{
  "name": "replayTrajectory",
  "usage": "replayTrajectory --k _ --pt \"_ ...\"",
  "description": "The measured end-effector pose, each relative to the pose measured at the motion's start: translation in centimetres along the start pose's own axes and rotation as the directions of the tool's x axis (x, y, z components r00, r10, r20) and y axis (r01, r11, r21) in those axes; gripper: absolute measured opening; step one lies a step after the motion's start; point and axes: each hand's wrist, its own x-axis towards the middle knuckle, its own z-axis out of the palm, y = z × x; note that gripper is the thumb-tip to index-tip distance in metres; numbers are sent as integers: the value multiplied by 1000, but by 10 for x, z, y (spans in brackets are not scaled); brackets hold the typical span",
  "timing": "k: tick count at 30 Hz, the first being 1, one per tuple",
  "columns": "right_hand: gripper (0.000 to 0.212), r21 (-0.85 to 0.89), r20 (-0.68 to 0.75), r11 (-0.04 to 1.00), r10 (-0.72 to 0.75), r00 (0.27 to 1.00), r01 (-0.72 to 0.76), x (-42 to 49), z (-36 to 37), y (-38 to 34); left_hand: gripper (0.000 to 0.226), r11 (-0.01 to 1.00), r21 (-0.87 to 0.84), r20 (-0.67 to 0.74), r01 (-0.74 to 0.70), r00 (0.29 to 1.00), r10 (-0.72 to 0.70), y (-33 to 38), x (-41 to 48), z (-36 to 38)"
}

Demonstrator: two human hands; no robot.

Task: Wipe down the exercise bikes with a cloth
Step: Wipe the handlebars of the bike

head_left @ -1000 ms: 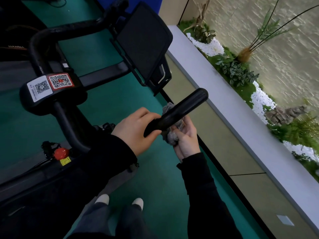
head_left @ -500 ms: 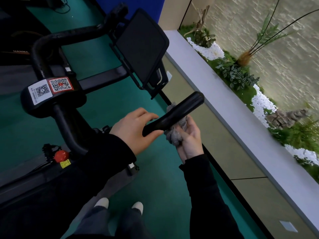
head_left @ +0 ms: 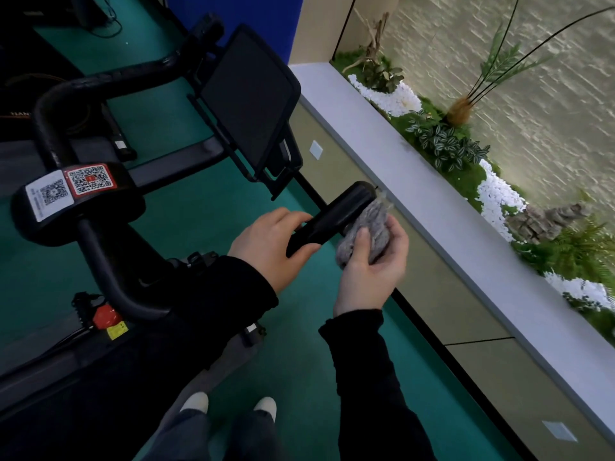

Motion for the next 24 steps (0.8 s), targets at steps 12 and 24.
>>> replayTrajectory --k 12,24 --pt "34 -333 400 716 -482 780 613 46 5 -30 41 999 -43 -1 -2 1000 2 -1 0 0" --pt "34 -243 698 910 -75 712 335 93 -26 -51 42 999 -41 -11 -1 1000 1 1 0 1"
